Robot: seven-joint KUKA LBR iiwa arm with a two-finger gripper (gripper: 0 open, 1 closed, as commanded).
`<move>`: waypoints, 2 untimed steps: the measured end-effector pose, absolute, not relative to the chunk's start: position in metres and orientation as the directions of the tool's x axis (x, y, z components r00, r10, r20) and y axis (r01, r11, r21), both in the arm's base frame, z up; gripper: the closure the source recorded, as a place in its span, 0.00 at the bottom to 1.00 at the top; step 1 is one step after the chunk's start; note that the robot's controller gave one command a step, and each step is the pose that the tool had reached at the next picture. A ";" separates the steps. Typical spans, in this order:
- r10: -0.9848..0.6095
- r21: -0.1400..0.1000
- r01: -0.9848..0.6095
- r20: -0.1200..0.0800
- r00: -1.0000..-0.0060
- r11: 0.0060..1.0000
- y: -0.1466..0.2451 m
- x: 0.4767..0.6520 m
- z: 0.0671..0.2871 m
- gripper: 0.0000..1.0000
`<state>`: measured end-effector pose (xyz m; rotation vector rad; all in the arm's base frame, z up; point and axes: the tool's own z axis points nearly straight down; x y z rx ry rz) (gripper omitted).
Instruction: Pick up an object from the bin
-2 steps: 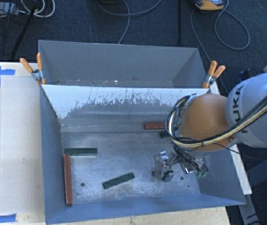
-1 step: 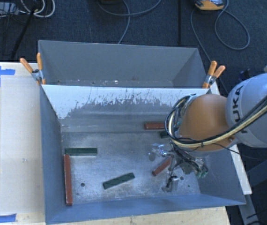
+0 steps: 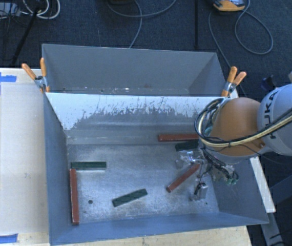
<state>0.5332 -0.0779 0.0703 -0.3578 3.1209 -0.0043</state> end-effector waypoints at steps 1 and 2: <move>-0.230 0.001 -0.230 0.000 -0.973 0.973 -0.074 0.533 0.072 1.00; -0.245 -0.001 -0.245 -0.005 -0.969 0.970 -0.055 0.491 0.200 1.00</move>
Offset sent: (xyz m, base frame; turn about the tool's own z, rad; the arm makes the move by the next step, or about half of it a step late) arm 0.0000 0.0000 0.0000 0.0000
